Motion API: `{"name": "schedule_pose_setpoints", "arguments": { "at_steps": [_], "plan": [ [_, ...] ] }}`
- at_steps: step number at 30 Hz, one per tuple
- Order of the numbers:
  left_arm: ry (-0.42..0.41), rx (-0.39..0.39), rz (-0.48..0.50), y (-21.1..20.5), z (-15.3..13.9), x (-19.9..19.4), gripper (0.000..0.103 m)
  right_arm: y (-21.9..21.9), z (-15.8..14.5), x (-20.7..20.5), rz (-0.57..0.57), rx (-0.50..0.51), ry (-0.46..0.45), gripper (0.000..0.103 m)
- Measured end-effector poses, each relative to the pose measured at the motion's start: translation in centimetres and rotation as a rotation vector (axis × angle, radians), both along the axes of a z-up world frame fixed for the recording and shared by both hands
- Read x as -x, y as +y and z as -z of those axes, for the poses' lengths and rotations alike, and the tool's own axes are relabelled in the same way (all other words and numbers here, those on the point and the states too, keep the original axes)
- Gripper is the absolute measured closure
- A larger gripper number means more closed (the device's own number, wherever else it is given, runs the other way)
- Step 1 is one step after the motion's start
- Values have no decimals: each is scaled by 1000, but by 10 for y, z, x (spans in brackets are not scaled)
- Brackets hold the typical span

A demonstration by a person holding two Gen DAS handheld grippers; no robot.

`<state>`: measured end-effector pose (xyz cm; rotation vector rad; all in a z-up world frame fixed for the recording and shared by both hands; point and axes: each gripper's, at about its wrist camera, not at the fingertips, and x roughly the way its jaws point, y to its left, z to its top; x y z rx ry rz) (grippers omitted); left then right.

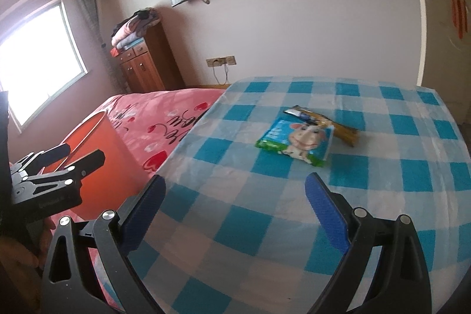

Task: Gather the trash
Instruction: 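Move both grippers back to the cow-print wipes pack and snack wrapper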

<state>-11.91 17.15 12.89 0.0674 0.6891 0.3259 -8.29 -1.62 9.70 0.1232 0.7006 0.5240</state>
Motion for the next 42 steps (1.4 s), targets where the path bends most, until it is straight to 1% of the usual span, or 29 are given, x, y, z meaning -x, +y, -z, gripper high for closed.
{"name": "schedule_pose_setpoints", "arguments": {
  "at_steps": [5,8,10,18,28,33,38,42],
  "plan": [
    [7,-35,-3,-12,4,-7,6,-19,8,-5,30,-21,12,9],
    [15,-22,14,-17,4,-12,6,-31,13,-8,47,-37,22,9],
    [21,-29,18,-23,6,-15,6,-37,16,-10,54,-46,26,9],
    [52,-61,80,-54,17,-29,6,-64,26,-17,95,-87,51,9],
    [83,-39,144,-85,33,-50,6,-99,40,-29,155,-109,66,9],
    [108,0,189,-101,44,-64,6,-115,47,-35,175,-123,82,9],
    [130,85,239,-114,57,-85,6,-130,53,-41,205,-117,95,9],
    [140,165,279,-123,67,-109,6,-143,56,-45,224,-129,106,9]
  ]
}}
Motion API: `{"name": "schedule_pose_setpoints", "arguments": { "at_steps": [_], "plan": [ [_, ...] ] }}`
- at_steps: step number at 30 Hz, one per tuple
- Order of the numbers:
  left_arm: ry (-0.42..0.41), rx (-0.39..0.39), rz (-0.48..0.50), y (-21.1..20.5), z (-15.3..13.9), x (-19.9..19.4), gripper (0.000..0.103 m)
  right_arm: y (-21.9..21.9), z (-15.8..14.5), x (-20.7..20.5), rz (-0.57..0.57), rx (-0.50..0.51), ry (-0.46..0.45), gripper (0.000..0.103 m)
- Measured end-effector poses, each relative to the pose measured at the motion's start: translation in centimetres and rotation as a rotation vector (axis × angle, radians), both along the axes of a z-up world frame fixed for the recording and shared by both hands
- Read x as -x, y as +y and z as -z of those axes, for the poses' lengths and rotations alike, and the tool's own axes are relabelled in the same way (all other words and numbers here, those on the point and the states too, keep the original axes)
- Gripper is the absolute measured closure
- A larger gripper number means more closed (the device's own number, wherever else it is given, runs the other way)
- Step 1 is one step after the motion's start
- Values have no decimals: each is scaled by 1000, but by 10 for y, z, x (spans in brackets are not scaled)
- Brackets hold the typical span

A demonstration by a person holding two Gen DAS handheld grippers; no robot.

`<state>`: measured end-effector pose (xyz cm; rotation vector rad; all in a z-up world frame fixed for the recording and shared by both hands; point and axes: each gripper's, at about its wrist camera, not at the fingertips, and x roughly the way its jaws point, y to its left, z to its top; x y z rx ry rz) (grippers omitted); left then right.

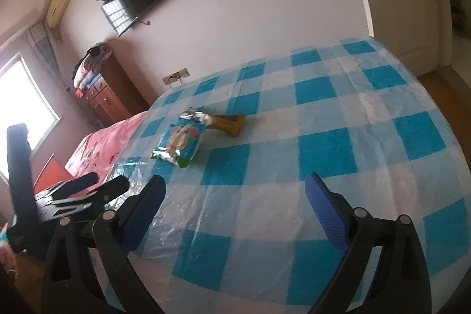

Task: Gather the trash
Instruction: 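Move both grippers back to the cow-print wipes pack and snack wrapper, then grasp the blue cow-print wipes pack with the left gripper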

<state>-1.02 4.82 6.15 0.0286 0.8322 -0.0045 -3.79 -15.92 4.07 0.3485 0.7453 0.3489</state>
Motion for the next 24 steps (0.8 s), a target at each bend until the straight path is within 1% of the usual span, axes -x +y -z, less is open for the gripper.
{"name": "schedule_pose_setpoints", "arguments": {
  "at_steps": [3,7,10,12,15,18,20,24],
  "plan": [
    [20,55,30,-7,7,-21,6,-9,2,-3,12,-14,10,9],
    [37,121,31,-13,9,-53,6,-19,3,-5,25,-35,16,9],
    [62,175,3,-16,9,-80,6,-25,3,-6,31,-55,22,8],
    [62,201,-21,-17,10,-98,6,-28,3,-7,36,-60,21,9],
    [80,196,-81,-18,15,-126,6,-33,3,-8,44,-59,19,8],
    [116,182,-152,-14,23,-150,6,-36,3,-9,46,-63,17,8],
    [127,186,-177,-9,27,-160,6,-37,4,-11,49,-60,18,8],
    [165,137,-207,-5,37,-173,6,-40,8,-14,41,-80,37,8]
  ]
}}
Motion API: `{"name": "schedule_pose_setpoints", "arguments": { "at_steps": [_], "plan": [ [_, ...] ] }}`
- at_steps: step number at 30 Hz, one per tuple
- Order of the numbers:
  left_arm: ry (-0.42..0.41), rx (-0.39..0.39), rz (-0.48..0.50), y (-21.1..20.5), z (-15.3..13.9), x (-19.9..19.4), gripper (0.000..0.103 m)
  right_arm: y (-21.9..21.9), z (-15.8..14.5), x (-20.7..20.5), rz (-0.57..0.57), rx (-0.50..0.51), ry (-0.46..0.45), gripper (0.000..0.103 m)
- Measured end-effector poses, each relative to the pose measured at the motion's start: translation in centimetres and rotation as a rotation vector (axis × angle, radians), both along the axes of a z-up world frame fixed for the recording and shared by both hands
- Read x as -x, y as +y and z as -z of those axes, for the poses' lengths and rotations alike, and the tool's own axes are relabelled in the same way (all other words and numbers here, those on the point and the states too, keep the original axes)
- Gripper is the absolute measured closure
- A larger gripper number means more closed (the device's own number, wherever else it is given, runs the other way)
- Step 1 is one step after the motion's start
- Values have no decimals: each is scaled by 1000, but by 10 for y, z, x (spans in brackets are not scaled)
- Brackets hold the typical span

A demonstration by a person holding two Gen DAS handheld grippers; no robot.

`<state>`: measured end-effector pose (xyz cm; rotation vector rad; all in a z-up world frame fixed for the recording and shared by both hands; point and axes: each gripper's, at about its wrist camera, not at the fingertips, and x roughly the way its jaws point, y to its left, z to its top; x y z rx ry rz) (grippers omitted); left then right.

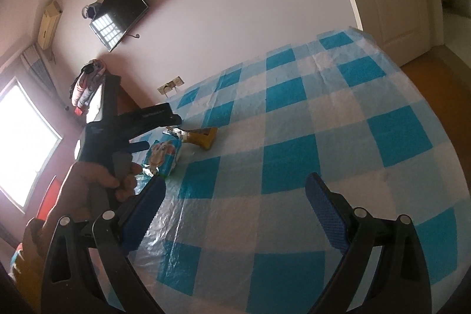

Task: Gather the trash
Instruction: 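Grasp the blue cow-print wipes pack with the left gripper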

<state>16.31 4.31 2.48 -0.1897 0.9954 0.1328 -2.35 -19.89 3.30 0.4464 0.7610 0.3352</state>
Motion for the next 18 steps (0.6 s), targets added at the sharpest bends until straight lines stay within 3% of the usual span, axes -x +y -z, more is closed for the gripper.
{"name": "schedule_pose_setpoints", "arguments": {
  "at_steps": [3,10,18],
  "plan": [
    [10,29,-1,4,5,-2,6,-1,0,1,-5,-7,4,8],
    [11,16,54,2,8,9,6,-4,1,0,-1,-16,11,8],
    [25,3,174,-17,11,44,6,-6,0,-1,-8,-16,4,8]
  ]
}}
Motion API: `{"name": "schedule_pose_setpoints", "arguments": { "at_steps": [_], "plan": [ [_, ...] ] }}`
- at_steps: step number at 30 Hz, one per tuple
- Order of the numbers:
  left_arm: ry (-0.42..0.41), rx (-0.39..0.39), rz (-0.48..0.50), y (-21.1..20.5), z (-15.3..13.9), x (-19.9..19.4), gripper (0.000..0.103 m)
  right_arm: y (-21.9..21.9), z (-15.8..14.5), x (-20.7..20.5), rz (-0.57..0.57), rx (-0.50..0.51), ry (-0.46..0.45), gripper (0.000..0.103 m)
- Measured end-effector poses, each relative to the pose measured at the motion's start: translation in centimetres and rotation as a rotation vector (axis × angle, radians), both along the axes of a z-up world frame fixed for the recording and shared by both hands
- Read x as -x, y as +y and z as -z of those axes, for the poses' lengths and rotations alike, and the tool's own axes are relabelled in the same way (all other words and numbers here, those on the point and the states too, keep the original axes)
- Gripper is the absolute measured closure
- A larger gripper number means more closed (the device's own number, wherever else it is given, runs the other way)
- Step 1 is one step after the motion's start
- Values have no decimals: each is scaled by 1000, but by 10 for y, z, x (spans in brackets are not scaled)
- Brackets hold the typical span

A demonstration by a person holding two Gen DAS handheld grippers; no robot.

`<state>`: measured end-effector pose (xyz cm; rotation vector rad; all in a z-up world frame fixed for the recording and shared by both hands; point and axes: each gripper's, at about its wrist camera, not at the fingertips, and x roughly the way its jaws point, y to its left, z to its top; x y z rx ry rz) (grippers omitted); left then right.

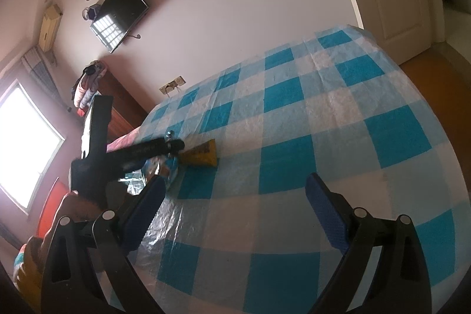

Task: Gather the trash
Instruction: 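Grasp the blue cow-print wipes pack with the left gripper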

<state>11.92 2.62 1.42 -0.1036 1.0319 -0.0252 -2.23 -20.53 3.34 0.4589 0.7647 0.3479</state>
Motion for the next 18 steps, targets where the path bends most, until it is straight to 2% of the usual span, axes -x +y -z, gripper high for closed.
{"name": "schedule_pose_setpoints", "arguments": {
  "at_steps": [2,8,15,18],
  "plan": [
    [1,-48,54,-15,2,15,6,0,0,0,-6,3,0,8],
    [-3,-49,194,-43,3,58,6,-3,0,-1,-12,11,3,9],
    [11,40,376,-65,0,103,6,-5,0,1,-19,22,7,9],
    [-22,47,348,-63,-7,118,6,-5,2,1,-29,25,16,9]
  ]
}}
